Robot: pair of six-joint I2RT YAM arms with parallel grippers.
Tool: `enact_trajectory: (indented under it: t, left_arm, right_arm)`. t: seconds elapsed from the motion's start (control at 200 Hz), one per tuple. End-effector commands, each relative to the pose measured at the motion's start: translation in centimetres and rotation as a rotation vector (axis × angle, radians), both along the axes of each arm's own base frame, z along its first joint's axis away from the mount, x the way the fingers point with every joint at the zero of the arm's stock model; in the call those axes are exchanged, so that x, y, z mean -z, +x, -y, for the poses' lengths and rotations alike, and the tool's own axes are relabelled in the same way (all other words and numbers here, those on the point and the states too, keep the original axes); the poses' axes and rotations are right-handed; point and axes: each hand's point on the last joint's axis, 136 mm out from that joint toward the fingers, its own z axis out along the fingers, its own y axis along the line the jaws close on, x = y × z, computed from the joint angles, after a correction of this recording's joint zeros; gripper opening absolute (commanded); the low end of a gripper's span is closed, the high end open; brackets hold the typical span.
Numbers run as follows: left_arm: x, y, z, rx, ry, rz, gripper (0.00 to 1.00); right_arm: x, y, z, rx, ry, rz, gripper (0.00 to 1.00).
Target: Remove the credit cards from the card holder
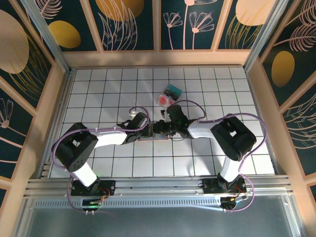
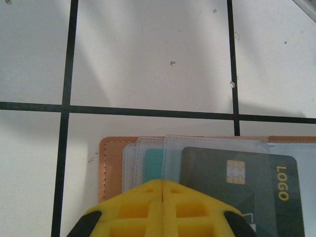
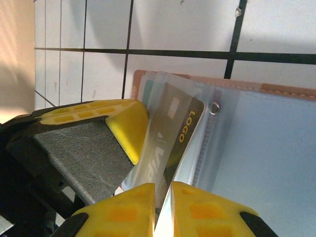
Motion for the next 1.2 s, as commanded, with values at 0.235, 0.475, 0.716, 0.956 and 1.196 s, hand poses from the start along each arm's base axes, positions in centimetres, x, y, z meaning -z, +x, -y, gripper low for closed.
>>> enact_trajectory:
  t: [0.235, 0.475, 0.716, 0.956, 1.196]
  left_arm:
    - [2.7, -2.2, -0.6, 0.023, 0.026, -0.098, 0.0]
    - [2.9, -2.3, -1.1, 0.004, 0.036, -0.099, 0.0]
    - [2.9, -2.2, -1.3, 0.003, 0.051, -0.098, 0.0]
    - [2.6, -2.1, -1.2, 0.037, 0.076, -0.087, 0.0]
    - [2.6, -2.0, -0.8, 0.063, 0.076, -0.088, 0.0]
  right_arm:
    - [-0.9, 0.5, -1.2, -0.009, 0.108, -0.003, 0.17]
    - [-1.1, 0.8, -0.4, 0.019, 0.13, -0.015, 0.02]
    - [-0.8, 0.6, 1.4, 0.058, 0.065, -0.04, 0.0]
    - [-1.5, 0.5, 1.8, 0.071, 0.044, -0.037, 0.01]
    - [-2.9, 0.7, 0.2, 0.044, 0.147, -0.037, 0.18]
